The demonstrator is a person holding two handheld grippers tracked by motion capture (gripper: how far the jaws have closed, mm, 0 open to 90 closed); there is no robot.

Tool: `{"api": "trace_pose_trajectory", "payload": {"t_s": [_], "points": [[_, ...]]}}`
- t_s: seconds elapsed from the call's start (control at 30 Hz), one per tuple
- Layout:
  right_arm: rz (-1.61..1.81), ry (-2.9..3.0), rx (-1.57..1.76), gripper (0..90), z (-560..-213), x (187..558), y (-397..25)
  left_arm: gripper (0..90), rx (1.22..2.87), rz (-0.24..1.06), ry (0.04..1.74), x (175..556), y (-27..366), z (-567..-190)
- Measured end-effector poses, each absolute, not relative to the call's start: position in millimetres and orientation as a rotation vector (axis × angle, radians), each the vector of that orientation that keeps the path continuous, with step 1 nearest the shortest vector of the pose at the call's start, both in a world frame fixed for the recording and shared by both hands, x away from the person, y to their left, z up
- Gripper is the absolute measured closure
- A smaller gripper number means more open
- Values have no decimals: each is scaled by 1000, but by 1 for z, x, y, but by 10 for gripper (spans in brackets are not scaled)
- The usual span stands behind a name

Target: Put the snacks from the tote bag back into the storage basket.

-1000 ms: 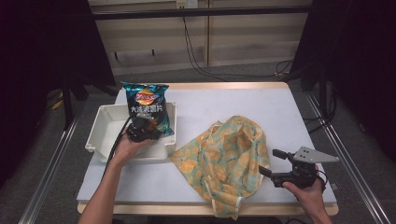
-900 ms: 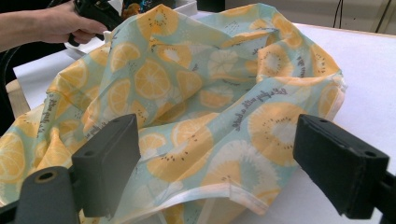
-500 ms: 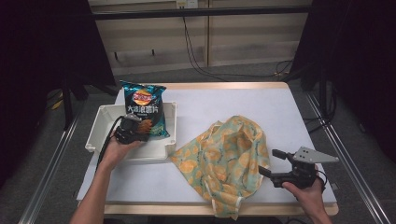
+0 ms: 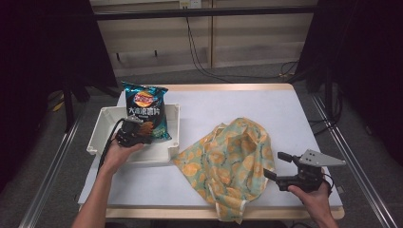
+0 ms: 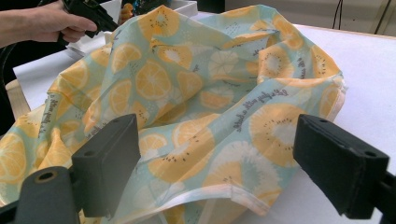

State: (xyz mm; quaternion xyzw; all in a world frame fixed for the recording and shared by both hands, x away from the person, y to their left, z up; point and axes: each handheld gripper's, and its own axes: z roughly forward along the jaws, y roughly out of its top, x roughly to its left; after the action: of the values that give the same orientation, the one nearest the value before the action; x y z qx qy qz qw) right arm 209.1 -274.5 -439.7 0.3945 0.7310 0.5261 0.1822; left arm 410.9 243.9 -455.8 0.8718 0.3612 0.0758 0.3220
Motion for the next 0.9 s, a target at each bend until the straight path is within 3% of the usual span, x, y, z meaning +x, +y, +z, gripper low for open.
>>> {"api": "trace_pose_trajectory", "payload": {"t_s": [0.4, 0.53, 0.77, 0.9], "points": [[1483, 2066, 1116, 144, -440, 209, -273, 802, 2201, 187, 908, 386, 247, -453], [1486, 2060, 1116, 144, -440, 209, -273, 741, 2148, 211, 885, 373, 246, -448], [1479, 2051, 1114, 144, -438, 206, -274, 553, 2031, 265, 854, 346, 246, -440], [1478, 2049, 1116, 144, -438, 206, -275, 371, 1964, 294, 852, 331, 246, -436]]}}
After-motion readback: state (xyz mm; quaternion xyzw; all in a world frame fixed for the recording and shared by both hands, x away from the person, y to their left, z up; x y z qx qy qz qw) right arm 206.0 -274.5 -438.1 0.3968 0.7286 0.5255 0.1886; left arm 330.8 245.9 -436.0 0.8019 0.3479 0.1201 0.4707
